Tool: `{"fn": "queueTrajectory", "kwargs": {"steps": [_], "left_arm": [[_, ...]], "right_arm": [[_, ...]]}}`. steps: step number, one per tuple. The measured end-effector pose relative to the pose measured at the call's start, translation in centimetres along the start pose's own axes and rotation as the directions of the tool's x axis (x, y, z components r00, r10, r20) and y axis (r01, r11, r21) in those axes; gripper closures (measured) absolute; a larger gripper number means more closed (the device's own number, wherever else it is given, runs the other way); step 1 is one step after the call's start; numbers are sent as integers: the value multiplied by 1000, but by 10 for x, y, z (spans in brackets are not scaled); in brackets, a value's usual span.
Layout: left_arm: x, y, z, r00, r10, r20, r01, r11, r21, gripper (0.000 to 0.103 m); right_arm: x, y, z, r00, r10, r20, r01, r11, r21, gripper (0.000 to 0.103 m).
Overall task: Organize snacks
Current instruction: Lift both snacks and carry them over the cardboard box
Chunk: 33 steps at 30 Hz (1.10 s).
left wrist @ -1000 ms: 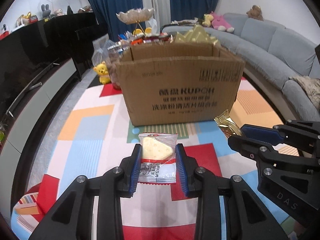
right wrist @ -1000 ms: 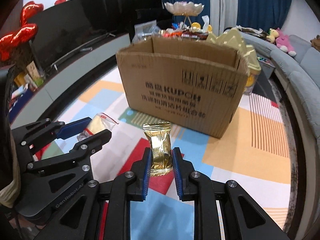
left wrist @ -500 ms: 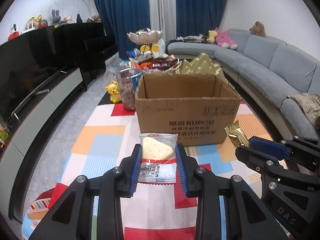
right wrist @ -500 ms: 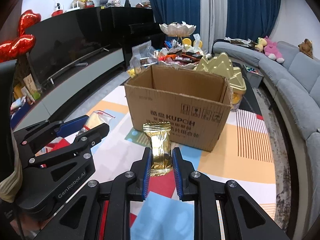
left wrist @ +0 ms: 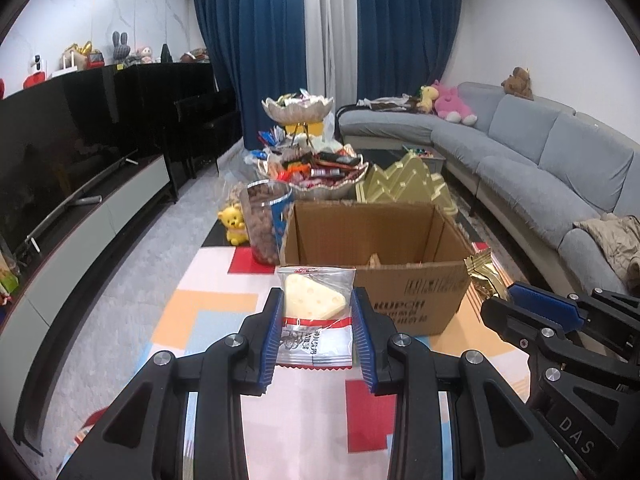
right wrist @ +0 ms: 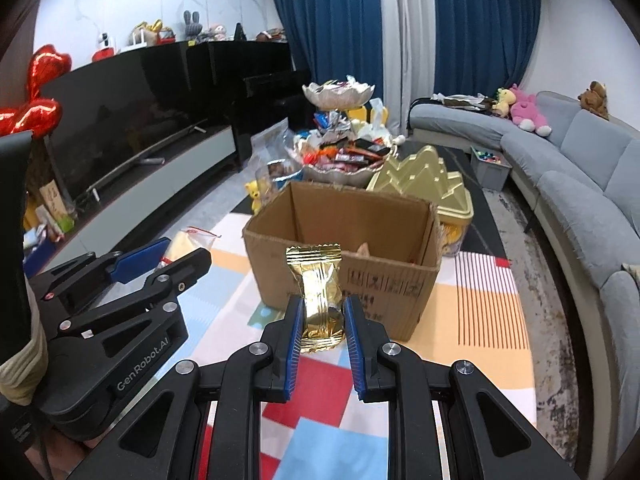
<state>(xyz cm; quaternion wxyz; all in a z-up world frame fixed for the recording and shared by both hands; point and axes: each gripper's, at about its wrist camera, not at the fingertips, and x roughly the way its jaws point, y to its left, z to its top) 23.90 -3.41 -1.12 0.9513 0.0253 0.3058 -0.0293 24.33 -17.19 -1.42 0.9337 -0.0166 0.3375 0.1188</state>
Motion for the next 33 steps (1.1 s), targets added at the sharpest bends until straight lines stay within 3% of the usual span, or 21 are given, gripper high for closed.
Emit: {"fn": "queueTrajectory", "kwargs": {"steps": [17,33], "left_arm": [[25,-7,49,1000,-6,25,6,1000,16,69],[66,-5,87,1000,6,29,-6,1000,-4,69]], "right_arm": [[8,-17,40,998,-38,49,35,998,58,80],[41,-36,81,995,-79,60,72,991,116,80]]}}
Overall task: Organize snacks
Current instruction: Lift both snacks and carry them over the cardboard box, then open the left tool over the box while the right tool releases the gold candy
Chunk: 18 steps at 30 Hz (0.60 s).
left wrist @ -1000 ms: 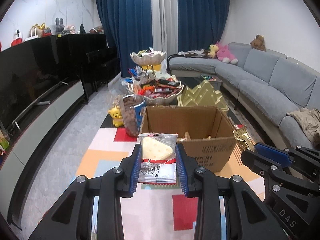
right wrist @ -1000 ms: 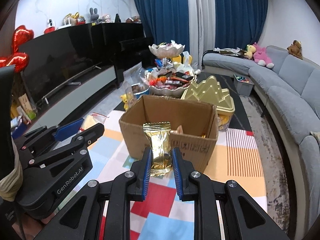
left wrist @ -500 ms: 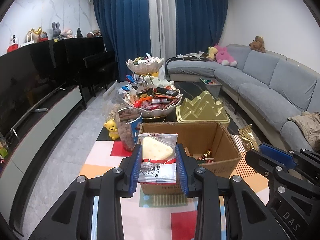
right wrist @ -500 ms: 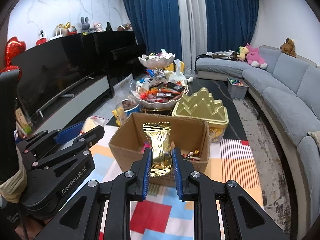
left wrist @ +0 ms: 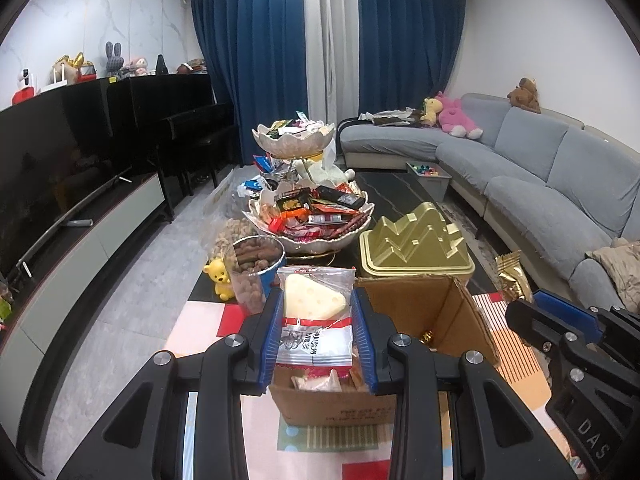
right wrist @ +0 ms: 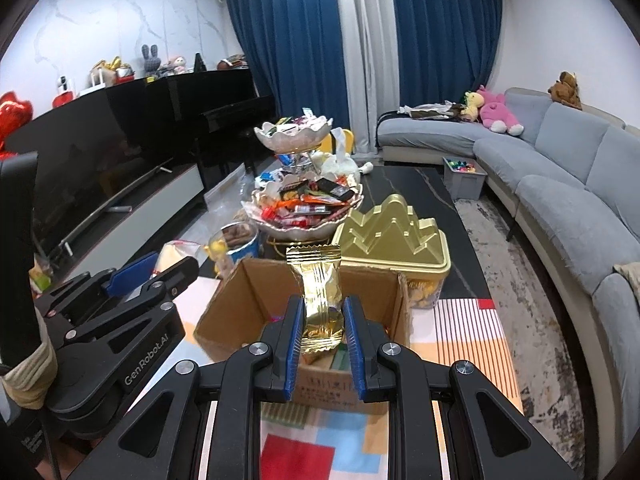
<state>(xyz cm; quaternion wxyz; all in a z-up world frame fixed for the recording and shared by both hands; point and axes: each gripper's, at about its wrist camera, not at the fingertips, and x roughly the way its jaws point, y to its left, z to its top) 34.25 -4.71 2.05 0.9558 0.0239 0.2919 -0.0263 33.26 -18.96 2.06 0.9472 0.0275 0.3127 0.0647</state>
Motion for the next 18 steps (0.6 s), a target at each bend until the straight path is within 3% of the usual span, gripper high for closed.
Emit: {"fn": "queueTrajectory", "kwargs": {"steps": [18], "left_arm": [[59,-1,15,999,-3,-50,3,1000,9,69]], "right_arm": [[52,-10,15,999,-17,-45,18,1000,17,80]]}}
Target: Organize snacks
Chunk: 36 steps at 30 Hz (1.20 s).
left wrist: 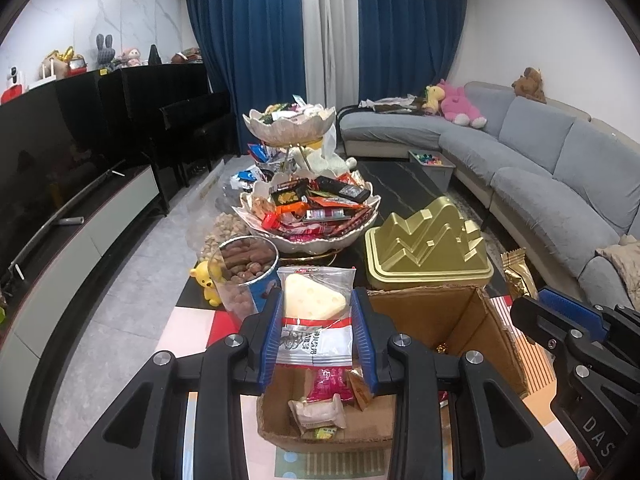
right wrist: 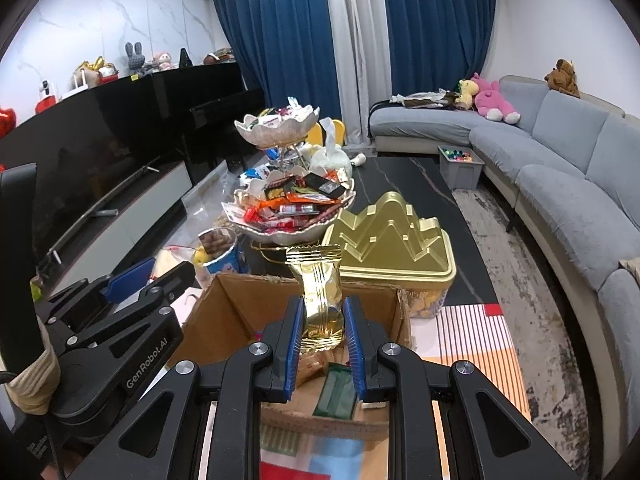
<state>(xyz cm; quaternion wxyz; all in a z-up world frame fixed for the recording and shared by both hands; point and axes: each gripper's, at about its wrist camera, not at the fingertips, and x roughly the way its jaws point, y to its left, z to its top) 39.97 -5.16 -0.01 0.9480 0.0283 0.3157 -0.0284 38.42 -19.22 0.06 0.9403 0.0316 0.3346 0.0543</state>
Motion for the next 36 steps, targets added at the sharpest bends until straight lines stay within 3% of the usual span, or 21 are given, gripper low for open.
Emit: {"fn": "queueTrajectory", "kwargs": {"steps": [11,14,16,21,26,36], "left_arm": [[21,0,-7,998,-6,-63,7,1000,6,68],[19,2,-6,998,0,-66,1,1000,4,54],[16,3,-5,998,8,-59,-7,1000,8,47],[4,3,-1,999,16,-41,-15,1000,17,35],[-11,2,1,1000,13,-26,-13,1000,17,25],[-53,8,-7,1000,19,-2,-19,1000,3,21]], "right_arm": [[20,-3,1,999,-13,-46,12,1000,-10,80],[17,-3,3,999,-27,-37,27,999,-21,66],[13,-3,4,999,-38,-22,38,999,-20,47],[-1,-4,7,999,-54,2,54,998,-18,32],[-15,-8,7,998,-61,13,61,998,-2,31],[-58,-3,2,995,-87,54,87,996,2,26]]}}
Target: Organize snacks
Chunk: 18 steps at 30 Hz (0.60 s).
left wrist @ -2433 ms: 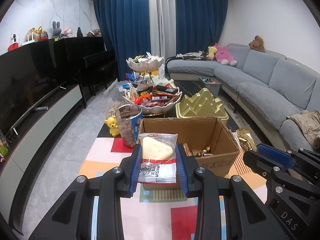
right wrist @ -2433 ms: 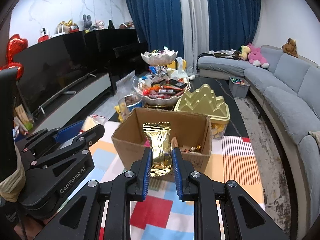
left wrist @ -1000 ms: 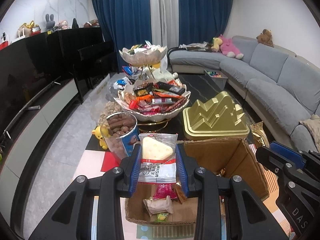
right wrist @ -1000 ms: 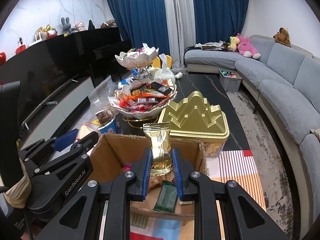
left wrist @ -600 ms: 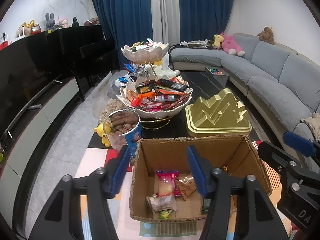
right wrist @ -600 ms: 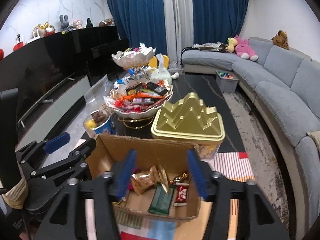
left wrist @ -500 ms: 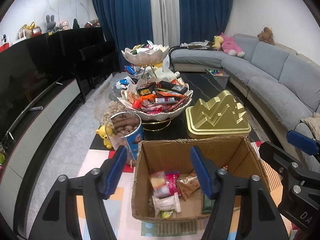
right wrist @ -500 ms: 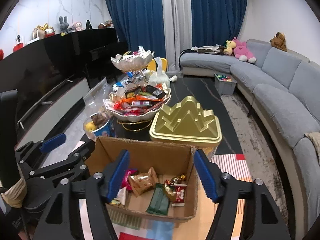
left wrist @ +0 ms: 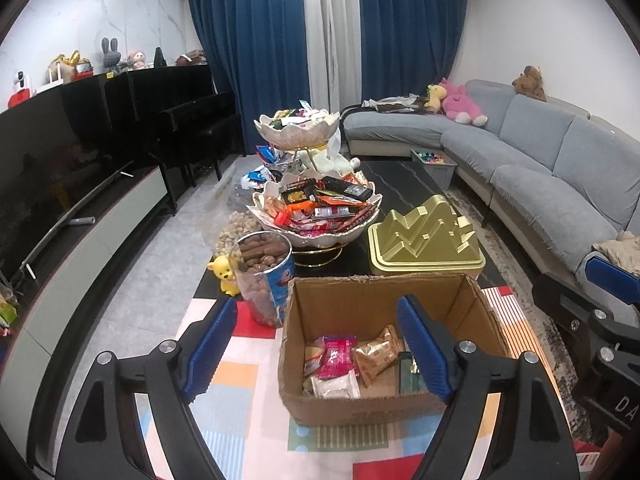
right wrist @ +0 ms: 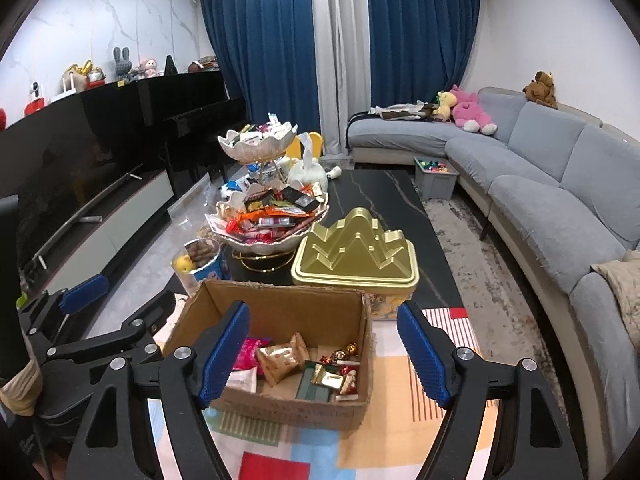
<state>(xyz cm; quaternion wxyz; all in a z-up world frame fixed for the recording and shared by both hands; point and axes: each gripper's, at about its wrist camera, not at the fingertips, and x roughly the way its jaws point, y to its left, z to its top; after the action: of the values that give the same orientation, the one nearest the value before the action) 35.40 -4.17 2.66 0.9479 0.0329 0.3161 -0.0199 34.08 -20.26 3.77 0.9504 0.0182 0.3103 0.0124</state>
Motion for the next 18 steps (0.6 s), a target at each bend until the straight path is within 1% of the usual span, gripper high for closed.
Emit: {"fn": "queueTrajectory", "kwargs": {"steps": [11,18], "left_arm": [[-47,8,-21,1000,7,5,-7,1000,-14,20],[-73,9,-40,1000,19,6,-19,1000,-10,20]], "right_arm": [[-45,6,-17,1000,0,30,1,1000,-21,26],[-65,3,-34,1000,-1,20,2,1000,-25,26]]}}
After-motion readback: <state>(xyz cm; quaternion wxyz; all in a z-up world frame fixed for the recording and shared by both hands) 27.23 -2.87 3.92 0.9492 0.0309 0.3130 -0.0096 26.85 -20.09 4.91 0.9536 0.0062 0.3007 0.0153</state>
